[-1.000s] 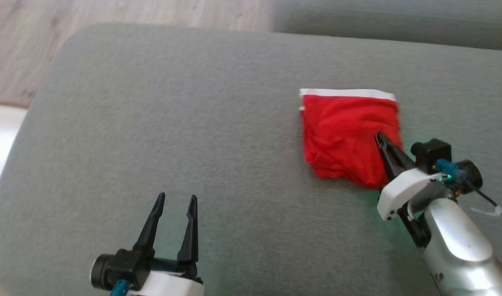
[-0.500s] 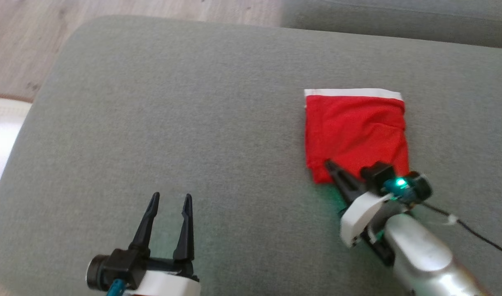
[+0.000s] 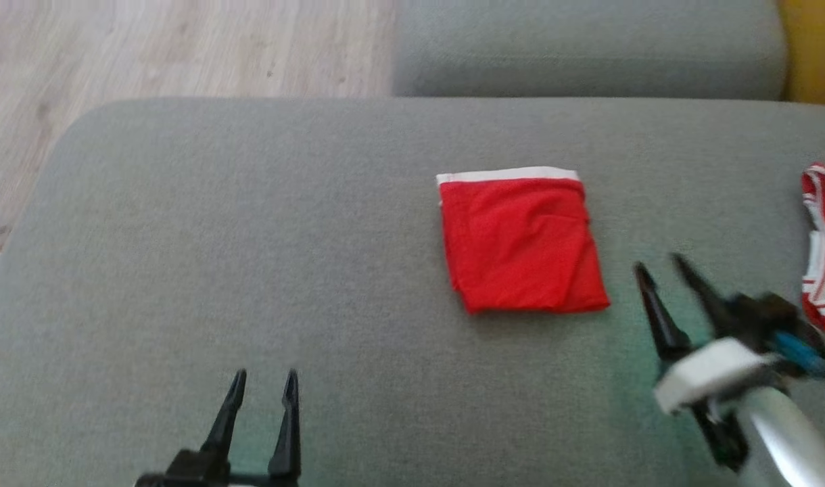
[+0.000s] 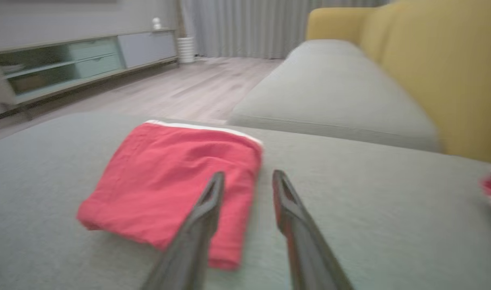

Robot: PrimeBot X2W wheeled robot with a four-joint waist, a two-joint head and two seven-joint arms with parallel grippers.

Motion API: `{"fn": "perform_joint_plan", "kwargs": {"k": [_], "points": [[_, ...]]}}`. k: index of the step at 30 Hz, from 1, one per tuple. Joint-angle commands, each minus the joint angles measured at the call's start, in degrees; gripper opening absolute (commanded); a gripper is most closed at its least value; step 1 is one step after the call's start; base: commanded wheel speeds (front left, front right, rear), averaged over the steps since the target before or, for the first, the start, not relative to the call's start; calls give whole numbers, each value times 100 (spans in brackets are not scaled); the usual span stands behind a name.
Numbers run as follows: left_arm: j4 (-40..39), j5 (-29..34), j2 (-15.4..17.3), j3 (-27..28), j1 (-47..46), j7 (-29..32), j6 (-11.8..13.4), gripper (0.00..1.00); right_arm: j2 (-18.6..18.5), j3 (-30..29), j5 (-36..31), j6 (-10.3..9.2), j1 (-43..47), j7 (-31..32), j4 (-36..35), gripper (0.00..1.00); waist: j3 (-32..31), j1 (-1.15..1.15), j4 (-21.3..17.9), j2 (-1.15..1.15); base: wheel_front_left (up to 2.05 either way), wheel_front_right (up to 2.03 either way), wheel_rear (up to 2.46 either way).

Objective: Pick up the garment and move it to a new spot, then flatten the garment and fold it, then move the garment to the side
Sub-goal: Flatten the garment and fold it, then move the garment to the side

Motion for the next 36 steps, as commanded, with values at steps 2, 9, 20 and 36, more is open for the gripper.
{"fn": "perform_joint_plan", "kwargs": {"k": [2, 9, 20, 36], "points": [[-13, 52, 23, 330, 9, -47, -44, 100, 34, -650, -251, 43, 537, -78, -565, 100, -244, 0, -207, 0, 0, 0, 0], [178, 79, 39, 535, 118, -47, -173, 100, 367, -1794, -725, 43, 1707, -83, -1582, 100, -353, 0, -216, 0, 0, 0, 0], [56, -13, 2, 564, 95, -47, -343, 100, 721, -2036, -908, 43, 2214, -83, -1672, 100, -367, 0, -185, 0, 0, 0, 0], [-64, -139, -16, -19, -490, -47, -366, 100, 228, -1220, 1732, 43, -264, 2869, -1573, 100, 574, 0, 237, 0, 0, 0, 0]]}}
